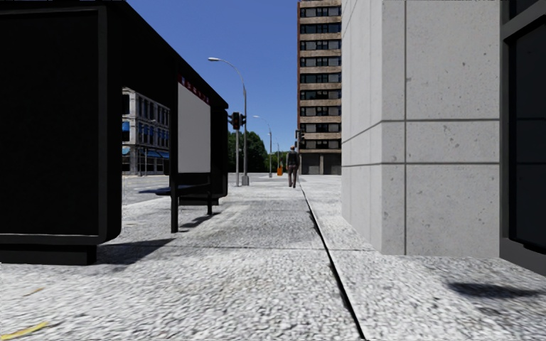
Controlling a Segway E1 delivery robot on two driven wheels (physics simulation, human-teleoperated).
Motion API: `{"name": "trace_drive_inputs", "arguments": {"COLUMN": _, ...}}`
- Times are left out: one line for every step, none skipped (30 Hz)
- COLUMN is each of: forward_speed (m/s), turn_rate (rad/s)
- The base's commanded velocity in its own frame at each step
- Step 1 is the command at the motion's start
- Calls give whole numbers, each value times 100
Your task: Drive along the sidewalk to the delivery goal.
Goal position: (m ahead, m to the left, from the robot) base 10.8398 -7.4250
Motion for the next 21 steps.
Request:
{"name": "trace_drive_inputs", "arguments": {"forward_speed": 185, "turn_rate": 0}}
{"name": "trace_drive_inputs", "arguments": {"forward_speed": 185, "turn_rate": 0}}
{"name": "trace_drive_inputs", "arguments": {"forward_speed": 185, "turn_rate": 0}}
{"name": "trace_drive_inputs", "arguments": {"forward_speed": 185, "turn_rate": 0}}
{"name": "trace_drive_inputs", "arguments": {"forward_speed": 185, "turn_rate": 0}}
{"name": "trace_drive_inputs", "arguments": {"forward_speed": 185, "turn_rate": 0}}
{"name": "trace_drive_inputs", "arguments": {"forward_speed": 185, "turn_rate": 0}}
{"name": "trace_drive_inputs", "arguments": {"forward_speed": 185, "turn_rate": 0}}
{"name": "trace_drive_inputs", "arguments": {"forward_speed": 185, "turn_rate": 0}}
{"name": "trace_drive_inputs", "arguments": {"forward_speed": 185, "turn_rate": 0}}
{"name": "trace_drive_inputs", "arguments": {"forward_speed": 185, "turn_rate": 0}}
{"name": "trace_drive_inputs", "arguments": {"forward_speed": 185, "turn_rate": 0}}
{"name": "trace_drive_inputs", "arguments": {"forward_speed": 185, "turn_rate": 0}}
{"name": "trace_drive_inputs", "arguments": {"forward_speed": 185, "turn_rate": 0}}
{"name": "trace_drive_inputs", "arguments": {"forward_speed": 185, "turn_rate": 0}}
{"name": "trace_drive_inputs", "arguments": {"forward_speed": 185, "turn_rate": 0}}
{"name": "trace_drive_inputs", "arguments": {"forward_speed": 185, "turn_rate": 0}}
{"name": "trace_drive_inputs", "arguments": {"forward_speed": 185, "turn_rate": 0}}
{"name": "trace_drive_inputs", "arguments": {"forward_speed": 185, "turn_rate": 0}}
{"name": "trace_drive_inputs", "arguments": {"forward_speed": 185, "turn_rate": 0}}
{"name": "trace_drive_inputs", "arguments": {"forward_speed": 185, "turn_rate": 0}}
